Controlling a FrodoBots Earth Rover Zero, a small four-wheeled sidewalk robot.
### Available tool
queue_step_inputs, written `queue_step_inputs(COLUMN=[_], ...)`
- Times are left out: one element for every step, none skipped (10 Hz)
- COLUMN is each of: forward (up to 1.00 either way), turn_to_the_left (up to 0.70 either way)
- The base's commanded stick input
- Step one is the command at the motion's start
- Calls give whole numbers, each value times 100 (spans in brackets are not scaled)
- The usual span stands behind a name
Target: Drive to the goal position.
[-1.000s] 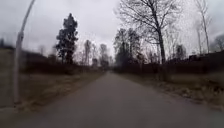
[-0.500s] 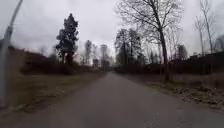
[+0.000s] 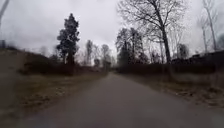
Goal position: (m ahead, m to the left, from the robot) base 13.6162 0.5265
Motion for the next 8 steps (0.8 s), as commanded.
queue_step_inputs(forward=[70, 70, 70, 70, 70, 70, 70, 70], turn_to_the_left=[0, 0, 5, 14, 8, 2, 0, 0])
